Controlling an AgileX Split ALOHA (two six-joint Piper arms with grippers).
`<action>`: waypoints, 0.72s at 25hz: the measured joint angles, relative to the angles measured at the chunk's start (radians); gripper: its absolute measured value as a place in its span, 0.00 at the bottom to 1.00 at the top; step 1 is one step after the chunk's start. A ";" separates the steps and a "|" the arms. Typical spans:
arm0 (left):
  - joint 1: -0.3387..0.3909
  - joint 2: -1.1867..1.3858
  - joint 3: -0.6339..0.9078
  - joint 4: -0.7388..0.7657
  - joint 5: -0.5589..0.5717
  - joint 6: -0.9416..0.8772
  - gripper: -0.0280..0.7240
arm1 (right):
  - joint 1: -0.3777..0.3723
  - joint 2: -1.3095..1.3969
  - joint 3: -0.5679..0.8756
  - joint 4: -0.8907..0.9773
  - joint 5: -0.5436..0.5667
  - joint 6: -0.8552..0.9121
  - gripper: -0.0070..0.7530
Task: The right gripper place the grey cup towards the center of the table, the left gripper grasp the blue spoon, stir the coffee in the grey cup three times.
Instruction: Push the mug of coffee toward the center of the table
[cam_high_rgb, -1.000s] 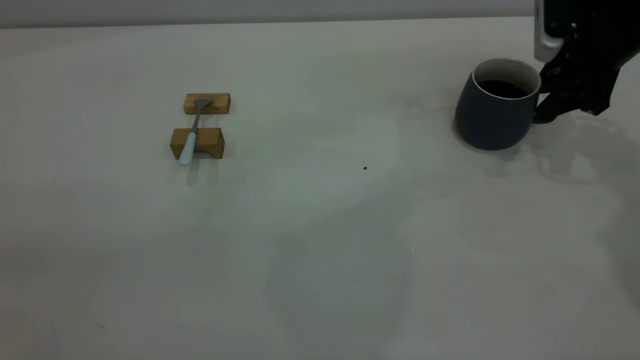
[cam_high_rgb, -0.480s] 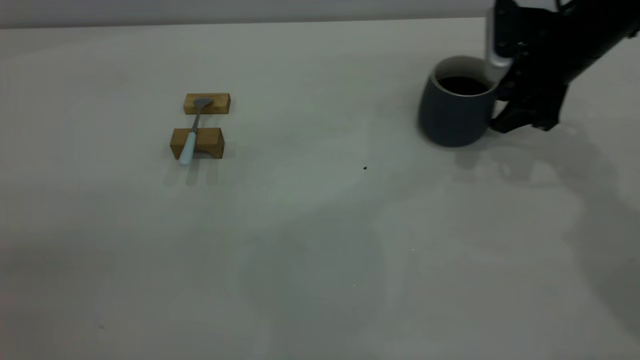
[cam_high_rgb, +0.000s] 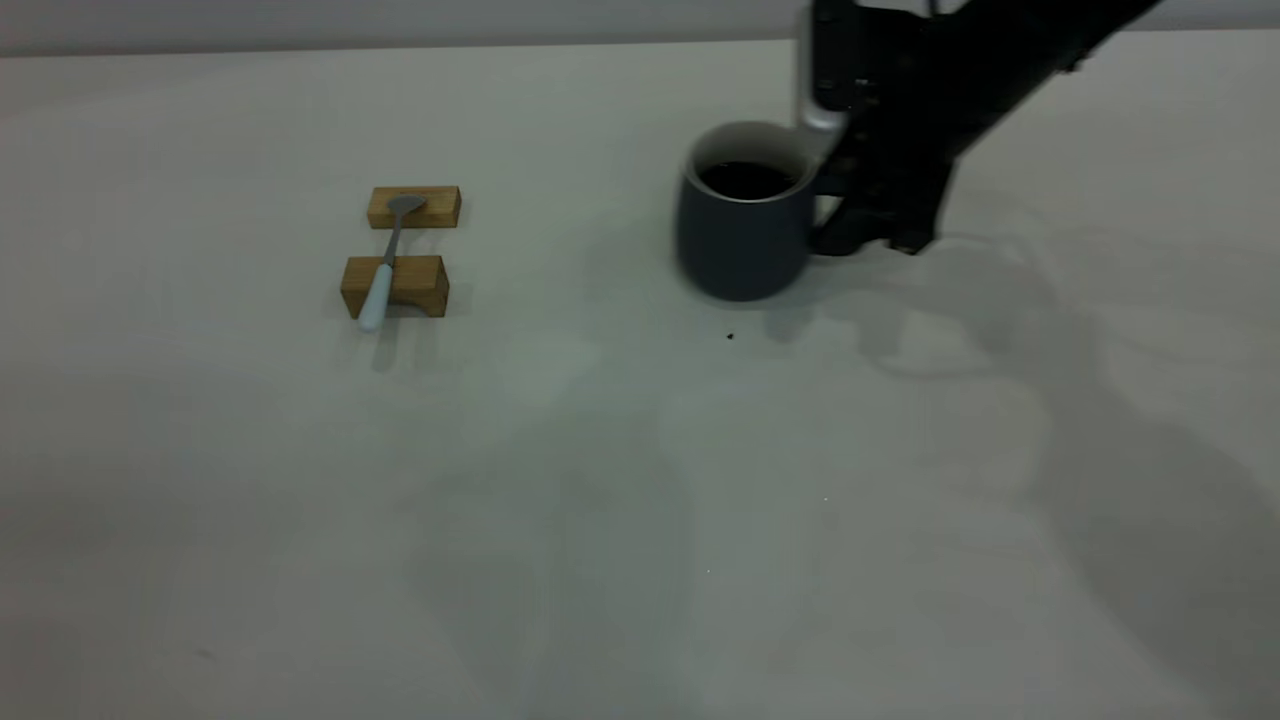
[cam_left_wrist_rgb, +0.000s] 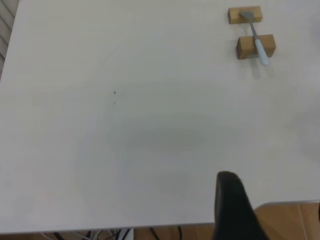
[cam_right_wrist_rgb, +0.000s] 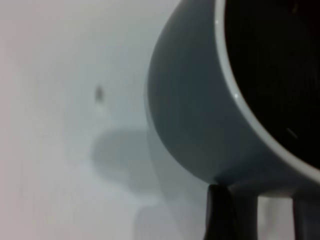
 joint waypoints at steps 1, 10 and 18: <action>0.000 0.000 0.000 0.000 0.000 0.000 0.67 | 0.011 0.007 -0.014 0.016 0.001 0.000 0.66; 0.000 0.000 0.000 0.000 0.000 0.000 0.67 | 0.038 0.015 -0.036 0.051 0.035 0.000 0.66; 0.000 0.000 0.000 0.000 0.000 0.000 0.67 | 0.005 -0.081 -0.036 0.017 0.160 0.185 0.66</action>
